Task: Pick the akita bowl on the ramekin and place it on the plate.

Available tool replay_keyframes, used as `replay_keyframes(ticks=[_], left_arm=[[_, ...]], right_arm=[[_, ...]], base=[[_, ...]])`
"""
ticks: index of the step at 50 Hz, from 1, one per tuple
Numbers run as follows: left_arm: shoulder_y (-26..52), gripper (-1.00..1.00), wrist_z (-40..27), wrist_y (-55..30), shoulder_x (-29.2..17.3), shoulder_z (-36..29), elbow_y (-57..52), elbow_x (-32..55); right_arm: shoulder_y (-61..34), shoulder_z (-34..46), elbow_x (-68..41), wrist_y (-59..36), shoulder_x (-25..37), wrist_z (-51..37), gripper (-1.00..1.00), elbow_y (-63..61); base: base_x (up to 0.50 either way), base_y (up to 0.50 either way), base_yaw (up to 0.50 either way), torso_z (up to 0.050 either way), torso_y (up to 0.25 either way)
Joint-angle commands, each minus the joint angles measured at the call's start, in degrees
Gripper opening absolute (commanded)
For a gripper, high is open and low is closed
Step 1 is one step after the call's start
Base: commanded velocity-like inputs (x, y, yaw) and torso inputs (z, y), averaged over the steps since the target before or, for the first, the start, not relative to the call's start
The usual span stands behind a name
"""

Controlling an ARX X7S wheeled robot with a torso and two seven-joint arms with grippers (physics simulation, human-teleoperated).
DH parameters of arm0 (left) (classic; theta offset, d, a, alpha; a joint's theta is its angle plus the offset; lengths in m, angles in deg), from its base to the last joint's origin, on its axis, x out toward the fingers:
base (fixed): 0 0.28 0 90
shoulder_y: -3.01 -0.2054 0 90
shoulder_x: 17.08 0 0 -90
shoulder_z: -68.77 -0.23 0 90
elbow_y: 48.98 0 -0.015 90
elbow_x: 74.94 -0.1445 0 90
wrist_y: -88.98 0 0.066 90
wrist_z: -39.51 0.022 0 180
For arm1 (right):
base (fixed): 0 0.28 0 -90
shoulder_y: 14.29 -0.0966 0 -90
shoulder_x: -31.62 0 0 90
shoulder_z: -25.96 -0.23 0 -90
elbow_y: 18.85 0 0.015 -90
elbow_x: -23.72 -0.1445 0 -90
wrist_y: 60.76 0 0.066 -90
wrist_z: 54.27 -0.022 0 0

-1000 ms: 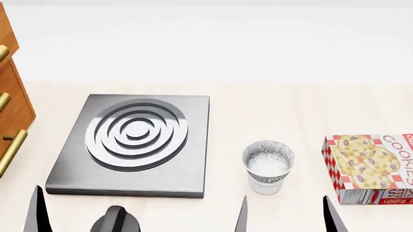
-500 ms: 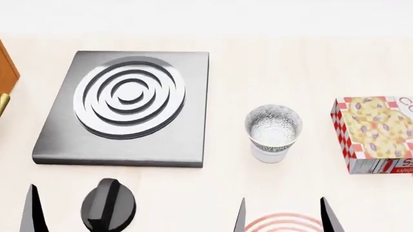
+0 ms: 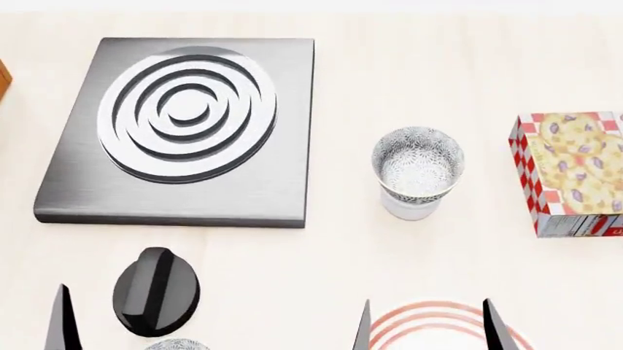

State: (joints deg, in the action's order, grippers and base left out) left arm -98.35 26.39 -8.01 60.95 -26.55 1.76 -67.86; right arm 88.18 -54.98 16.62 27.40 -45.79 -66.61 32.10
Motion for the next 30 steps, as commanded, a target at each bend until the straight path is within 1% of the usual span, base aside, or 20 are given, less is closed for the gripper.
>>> replay_keyframes(ticks=[1,2,5,9,10,12,14,15,16,17,18,20,22,24,25,26,27,28,29,30], left_arm=[[0.4,1.00,-0.4,-0.7,-0.3,-0.3,0.4,0.7],[0.5,1.00,-0.4,-1.1,-0.3,-0.3,0.5,1.0],[0.5,1.00,-0.7,-1.1,-0.4,-0.6,0.4,0.5],[0.5,1.00,-0.7,-1.5,-0.6,-0.2,0.7,1.3],[0.4,1.00,-0.8,-1.9,-0.8,-0.2,0.4,1.3],[0.5,1.00,-1.0,-2.4,-0.8,-0.1,0.1,1.5],[0.6,1.00,-1.2,-2.8,-1.0,-0.2,-0.2,1.3],[0.6,1.00,-1.2,-2.8,-1.1,-0.1,0.0,1.5],[0.6,1.00,-1.2,-2.9,-1.1,-0.1,-0.1,1.6],[0.6,1.00,-1.1,-3.1,-1.2,0.1,-0.2,1.9],[0.6,1.00,-1.2,-3.2,-1.3,0.1,-0.2,2.0],[0.8,1.00,-1.4,-3.5,-1.3,0.2,-0.1,2.2],[0.9,1.00,-1.5,-4.3,-1.4,-0.2,-0.8,2.0],[0.9,1.00,-1.7,-4.4,-1.5,-0.6,-0.9,1.8],[0.8,1.00,-1.7,-4.3,-1.6,-1.0,-0.8,1.6],[0.7,1.00,-1.7,-4.2,-1.6,-1.2,-0.8,1.6],[0.6,1.00,-1.8,-4.3,-1.7,-1.3,-1.0,1.6],[0.5,1.00,-1.7,-4.4,-1.8,-1.4,-1.4,1.7],[0.5,1.00,-1.8,-4.8,-2.0,-1.4,-2.0,1.9],[0.6,1.00,-1.8,-4.9,-2.1,-1.4,-2.1,2.0]], right_arm=[[-0.3,-0.1,-0.1,-1.2,0.4,-0.9,1.00,-1.3],[-0.1,-0.1,0.1,1.1,0.1,-0.9,1.00,0.3],[-0.5,-0.4,-2.5,-1.2,1.1,-0.2,1.00,-1.8],[-4.3,-1.7,-4.7,-10.4,4.4,0.4,1.00,-7.9],[-6.1,-0.7,-2.9,-12.3,6.0,1.2,1.00,-9.1],[-8.4,-0.8,-5.3,-13.9,6.7,2.6,1.00,-9.5],[-12.3,0.0,-5.2,-18.2,8.6,3.8,1.00,-9.7],[-16.1,-0.9,-9.6,-26.7,10.5,5.0,1.00,-10.9],[-18.6,-2.0,-12.6,-32.4,11.3,5.0,1.00,-11.9],[-22.4,-1.3,-11.3,-35.9,13.4,5.0,1.00,-12.3],[-24.9,0.5,-8.8,-38.3,15.4,4.6,1.00,-12.9],[-31.1,4.5,-7.5,-44.3,19.8,7.5,1.00,-14.4],[-37.3,6.6,-8.1,-50.7,21.7,9.7,1.00,-15.0],[-41.2,9.2,-8.4,-54.1,23.7,12.1,1.00,-14.8],[-45.1,13.1,-7.7,-55.6,26.5,15.3,1.00,-13.6],[-48.2,17.5,-9.0,-56.9,30.0,21.3,1.00,-12.8],[-49.2,17.2,-8.2,-56.0,29.7,20.9,1.00,-12.0],[-53.4,16.7,-10.1,-60.1,29.3,23.1,1.00,-11.2],[-55.7,20.7,-8.6,-59.3,30.7,25.2,1.00,-8.9],[-57.1,22.1,-8.1,-59.5,31.1,26.1,1.00,-7.9]], base=[[0.00,0.00,0.00,0.000,0.000],[0.00,0.00,0.00,0.000,0.000],[0.00,0.00,0.00,0.000,0.000],[0.00,0.00,0.00,0.000,0.000],[0.00,0.00,0.00,0.000,0.000],[0.00,0.00,0.00,0.000,0.000],[0.00,0.00,0.00,0.000,0.000],[0.00,0.00,0.00,0.000,0.000],[0.00,0.00,0.00,0.000,0.000],[0.00,0.00,0.00,0.000,0.000],[0.00,0.00,0.00,0.000,0.000],[0.00,0.00,0.00,0.000,0.000],[0.00,0.00,0.00,0.000,0.000],[0.00,0.00,0.00,0.000,0.000],[0.00,0.00,0.00,0.000,0.000],[0.00,0.00,0.00,0.000,0.000],[0.00,0.00,0.00,0.000,0.000],[0.00,0.00,0.00,0.000,0.000],[0.00,0.00,0.00,0.000,0.000],[0.00,0.00,0.00,0.000,0.000]])
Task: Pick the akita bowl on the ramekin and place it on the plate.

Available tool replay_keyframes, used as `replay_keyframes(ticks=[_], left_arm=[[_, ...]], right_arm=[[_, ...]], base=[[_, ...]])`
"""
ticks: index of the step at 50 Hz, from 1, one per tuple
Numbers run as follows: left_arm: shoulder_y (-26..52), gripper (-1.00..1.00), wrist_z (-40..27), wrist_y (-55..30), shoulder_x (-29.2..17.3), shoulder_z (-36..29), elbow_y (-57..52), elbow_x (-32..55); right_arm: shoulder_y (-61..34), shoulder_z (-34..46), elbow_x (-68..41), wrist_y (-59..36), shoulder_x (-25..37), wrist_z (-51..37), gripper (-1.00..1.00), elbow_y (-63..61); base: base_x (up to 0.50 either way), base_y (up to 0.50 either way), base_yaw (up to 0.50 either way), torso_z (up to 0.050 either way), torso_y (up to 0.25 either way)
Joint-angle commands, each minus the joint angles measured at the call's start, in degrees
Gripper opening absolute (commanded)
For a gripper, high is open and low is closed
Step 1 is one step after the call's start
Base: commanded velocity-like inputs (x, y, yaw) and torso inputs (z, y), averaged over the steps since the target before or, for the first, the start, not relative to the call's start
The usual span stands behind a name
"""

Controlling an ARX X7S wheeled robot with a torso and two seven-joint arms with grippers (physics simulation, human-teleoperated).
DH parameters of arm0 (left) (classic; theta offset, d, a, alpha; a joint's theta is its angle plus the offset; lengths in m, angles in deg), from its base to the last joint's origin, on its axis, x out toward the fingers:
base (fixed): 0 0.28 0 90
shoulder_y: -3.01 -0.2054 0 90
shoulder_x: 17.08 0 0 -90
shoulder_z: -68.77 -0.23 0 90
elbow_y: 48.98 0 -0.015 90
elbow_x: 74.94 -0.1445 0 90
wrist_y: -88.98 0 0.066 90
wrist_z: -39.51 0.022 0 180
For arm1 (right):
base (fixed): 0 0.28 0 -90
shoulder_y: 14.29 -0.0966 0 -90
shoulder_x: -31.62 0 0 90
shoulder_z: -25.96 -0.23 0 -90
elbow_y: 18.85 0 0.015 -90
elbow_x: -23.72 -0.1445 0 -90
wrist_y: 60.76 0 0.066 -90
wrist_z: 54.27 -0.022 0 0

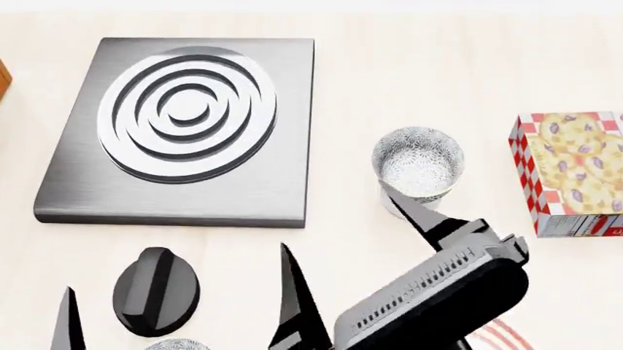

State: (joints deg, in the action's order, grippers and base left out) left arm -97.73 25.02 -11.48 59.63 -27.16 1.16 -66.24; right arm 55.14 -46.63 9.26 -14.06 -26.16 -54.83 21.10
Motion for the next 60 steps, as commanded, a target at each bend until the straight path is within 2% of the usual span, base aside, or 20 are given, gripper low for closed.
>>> replay_keyframes(ticks=[1,4,10,12,14,15,17,18,19,22,33,60], left_arm=[[0.1,1.00,-0.6,-1.6,-0.8,-0.9,-1.5,0.4],[0.2,1.00,-0.8,-1.4,-0.9,-1.1,-1.3,0.2],[0.3,1.00,-0.9,-1.6,-1.3,-1.6,-1.1,0.5],[0.5,1.00,-1.0,-1.7,-1.3,-1.2,-1.0,1.0],[0.5,1.00,-1.2,-1.6,-1.4,-1.2,-0.8,1.1],[0.5,1.00,-1.2,-1.5,-1.4,-1.2,-0.8,1.1],[0.5,1.00,-1.3,-1.4,-1.5,-1.3,-0.6,1.2],[0.5,1.00,-1.3,-1.4,-1.5,-1.5,-0.7,1.1],[0.5,1.00,-1.4,-1.5,-1.6,-1.5,-0.8,1.2],[0.8,1.00,-1.5,-1.8,-1.7,-1.6,-0.7,1.4],[1.4,1.00,-1.7,-2.0,-2.0,-1.9,0.3,2.6],[1.4,1.00,-2.6,0.0,-2.6,-2.9,2.5,2.6]], right_arm=[[-26.4,16.5,-0.1,-19.3,12.0,15.8,1.00,4.2],[-33.5,23.6,0.8,-23.2,13.2,21.3,1.00,6.9],[-46.4,36.8,11.8,-18.6,14.1,24.2,1.00,16.6],[-49.3,37.9,10.5,-20.4,13.1,28.0,1.00,19.5],[-50.8,38.4,11.3,-17.2,13.2,28.7,1.00,21.6],[-52.0,36.5,9.9,-20.8,11.2,29.1,1.00,24.1],[-53.4,39.3,11.4,-16.3,12.2,30.9,1.00,26.1],[-55.2,42.3,11.8,-20.7,11.9,33.5,1.00,27.4],[-55.9,43.2,11.9,-20.9,11.9,34.5,1.00,28.1],[-58.5,49.6,13.9,-15.8,13.1,39.4,1.00,32.2],[-58.2,49.2,12.1,-9.1,10.5,40.9,1.00,40.9],[-53.6,50.5,14.2,6.1,4.1,34.8,1.00,60.2]], base=[[0.00,0.00,0.00,0.000,0.000],[0.00,0.00,0.00,0.000,0.000],[0.00,0.00,0.00,0.000,0.000],[0.00,0.00,0.00,0.000,0.000],[0.00,0.00,0.00,0.000,0.000],[0.00,0.00,0.00,0.000,0.000],[0.00,0.00,0.00,0.000,0.000],[0.00,0.00,0.00,0.000,0.000],[0.00,0.00,0.00,0.000,0.000],[0.00,0.00,0.00,0.000,0.000],[0.00,0.00,0.00,0.000,0.000],[0.00,0.00,0.00,0.000,0.000]])
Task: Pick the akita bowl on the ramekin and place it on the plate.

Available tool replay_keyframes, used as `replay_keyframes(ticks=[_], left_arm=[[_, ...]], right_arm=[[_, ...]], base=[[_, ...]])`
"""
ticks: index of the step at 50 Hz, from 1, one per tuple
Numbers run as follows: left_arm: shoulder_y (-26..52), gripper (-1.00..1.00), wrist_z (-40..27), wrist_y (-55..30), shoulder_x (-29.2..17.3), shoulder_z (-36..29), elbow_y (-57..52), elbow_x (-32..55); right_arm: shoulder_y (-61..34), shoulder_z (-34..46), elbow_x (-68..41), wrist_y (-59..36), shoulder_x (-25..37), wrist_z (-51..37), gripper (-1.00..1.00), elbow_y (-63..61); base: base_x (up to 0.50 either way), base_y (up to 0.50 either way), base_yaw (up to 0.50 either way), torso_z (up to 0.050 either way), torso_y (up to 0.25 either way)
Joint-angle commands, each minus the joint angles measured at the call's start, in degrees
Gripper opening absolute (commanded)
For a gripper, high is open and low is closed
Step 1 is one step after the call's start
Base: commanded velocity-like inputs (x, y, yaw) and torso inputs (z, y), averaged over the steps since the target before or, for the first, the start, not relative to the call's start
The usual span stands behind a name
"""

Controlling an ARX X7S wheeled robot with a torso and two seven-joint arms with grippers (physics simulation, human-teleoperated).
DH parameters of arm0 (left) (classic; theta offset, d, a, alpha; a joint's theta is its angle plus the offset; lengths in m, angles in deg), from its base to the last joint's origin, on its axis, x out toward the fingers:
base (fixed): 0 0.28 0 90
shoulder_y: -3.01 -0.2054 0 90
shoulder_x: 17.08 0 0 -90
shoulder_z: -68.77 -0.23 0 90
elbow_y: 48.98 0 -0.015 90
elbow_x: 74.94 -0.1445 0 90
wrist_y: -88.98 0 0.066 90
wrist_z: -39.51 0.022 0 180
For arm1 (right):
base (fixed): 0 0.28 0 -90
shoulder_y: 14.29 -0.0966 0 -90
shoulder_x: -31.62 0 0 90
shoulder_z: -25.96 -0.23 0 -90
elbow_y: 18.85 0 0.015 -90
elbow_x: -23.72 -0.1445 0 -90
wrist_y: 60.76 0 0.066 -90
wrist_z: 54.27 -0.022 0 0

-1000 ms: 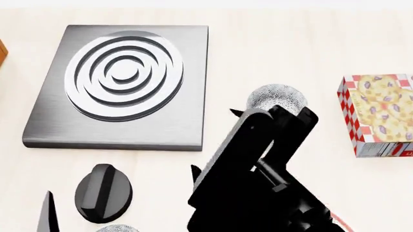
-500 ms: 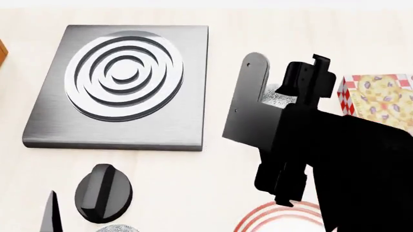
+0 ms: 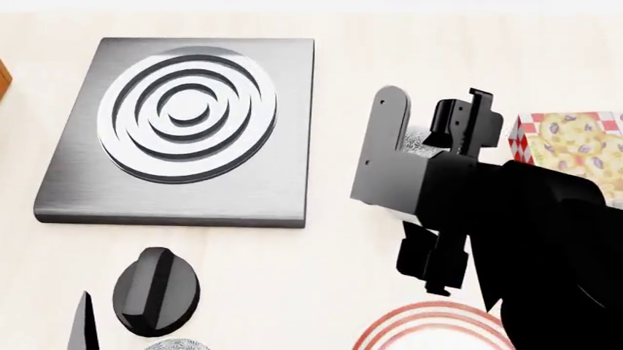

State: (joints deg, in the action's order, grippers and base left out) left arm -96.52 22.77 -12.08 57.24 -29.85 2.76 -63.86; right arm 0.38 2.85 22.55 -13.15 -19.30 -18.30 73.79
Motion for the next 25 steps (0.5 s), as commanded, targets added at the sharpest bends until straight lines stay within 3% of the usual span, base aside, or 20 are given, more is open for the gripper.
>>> replay_keyframes(ticks=[1,25], left_arm=[[0.1,1.00,-0.4,0.6,-0.3,-0.3,0.8,0.1],[0.4,1.00,-1.4,1.3,-0.9,-0.5,2.0,0.7]], right_arm=[[1.1,1.0,0.9,5.7,-3.1,-1.8,1.00,8.2],[1.5,2.4,2.3,10.3,-7.9,-3.5,1.00,18.2]], base=[[0.00,0.00,0.00,0.000,0.000],[0.00,0.00,0.00,0.000,0.000]])
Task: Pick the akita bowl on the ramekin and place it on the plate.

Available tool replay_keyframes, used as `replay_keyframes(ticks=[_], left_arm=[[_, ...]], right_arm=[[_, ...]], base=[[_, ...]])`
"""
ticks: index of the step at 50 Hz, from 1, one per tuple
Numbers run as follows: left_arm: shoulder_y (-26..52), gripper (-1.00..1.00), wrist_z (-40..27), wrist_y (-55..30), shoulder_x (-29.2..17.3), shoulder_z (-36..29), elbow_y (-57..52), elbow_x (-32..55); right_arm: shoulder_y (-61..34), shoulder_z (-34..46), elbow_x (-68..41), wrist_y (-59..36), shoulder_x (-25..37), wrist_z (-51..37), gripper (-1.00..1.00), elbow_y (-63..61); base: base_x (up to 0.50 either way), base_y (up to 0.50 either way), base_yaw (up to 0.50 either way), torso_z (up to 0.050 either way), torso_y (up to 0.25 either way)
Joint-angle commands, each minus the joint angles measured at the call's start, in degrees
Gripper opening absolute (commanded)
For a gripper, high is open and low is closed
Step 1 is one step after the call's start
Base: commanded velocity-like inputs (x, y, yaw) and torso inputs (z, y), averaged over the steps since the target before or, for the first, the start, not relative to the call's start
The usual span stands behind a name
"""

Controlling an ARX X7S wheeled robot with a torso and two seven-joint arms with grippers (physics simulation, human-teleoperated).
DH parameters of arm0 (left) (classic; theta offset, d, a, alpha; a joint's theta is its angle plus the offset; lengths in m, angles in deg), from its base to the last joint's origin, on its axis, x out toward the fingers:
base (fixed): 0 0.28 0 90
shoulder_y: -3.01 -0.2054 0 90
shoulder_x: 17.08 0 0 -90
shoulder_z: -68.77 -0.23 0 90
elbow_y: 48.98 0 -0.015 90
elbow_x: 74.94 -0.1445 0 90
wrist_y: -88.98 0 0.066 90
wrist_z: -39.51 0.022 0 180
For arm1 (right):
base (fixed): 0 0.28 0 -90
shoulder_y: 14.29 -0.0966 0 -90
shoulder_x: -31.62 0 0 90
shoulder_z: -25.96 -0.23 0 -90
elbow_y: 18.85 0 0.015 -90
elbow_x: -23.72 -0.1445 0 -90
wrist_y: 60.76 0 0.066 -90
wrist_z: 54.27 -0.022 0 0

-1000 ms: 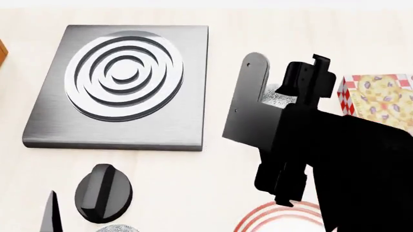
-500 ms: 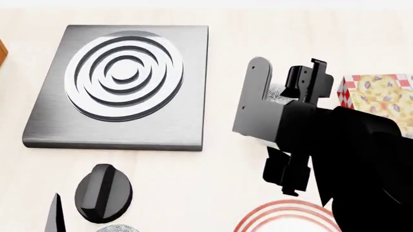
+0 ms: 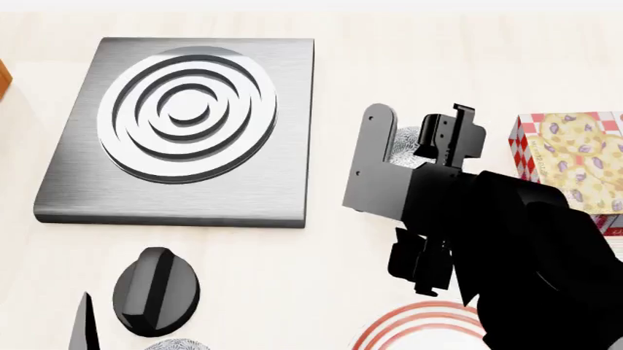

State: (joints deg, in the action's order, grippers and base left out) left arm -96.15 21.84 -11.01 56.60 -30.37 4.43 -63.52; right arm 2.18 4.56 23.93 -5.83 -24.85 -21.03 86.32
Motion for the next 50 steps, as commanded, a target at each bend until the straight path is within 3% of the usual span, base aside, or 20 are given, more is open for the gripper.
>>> replay_keyframes(ticks=[1,36,37,50], left_arm=[[0.0,1.00,-0.5,0.2,-0.3,0.0,0.3,0.4],[0.1,1.00,-1.6,0.6,-1.1,-0.8,0.3,1.0],[0.1,1.00,-1.6,0.6,-1.1,-1.0,0.5,0.9],[0.5,1.00,-1.8,0.7,-1.2,-1.5,1.5,1.2]], right_arm=[[-0.4,0.6,0.8,3.2,-2.5,-0.9,1.00,6.2],[0.6,-0.6,-0.1,8.1,-5.6,-3.0,1.00,15.9],[0.5,-0.8,-0.1,8.0,-5.5,-3.3,-1.00,15.4],[1.1,-0.7,-0.4,7.6,-4.9,-3.0,-1.00,14.6]], base=[[0.00,0.00,0.00,0.000,0.000],[0.00,0.00,0.00,0.000,0.000],[0.00,0.00,0.00,0.000,0.000],[0.00,0.00,0.00,0.000,0.000]])
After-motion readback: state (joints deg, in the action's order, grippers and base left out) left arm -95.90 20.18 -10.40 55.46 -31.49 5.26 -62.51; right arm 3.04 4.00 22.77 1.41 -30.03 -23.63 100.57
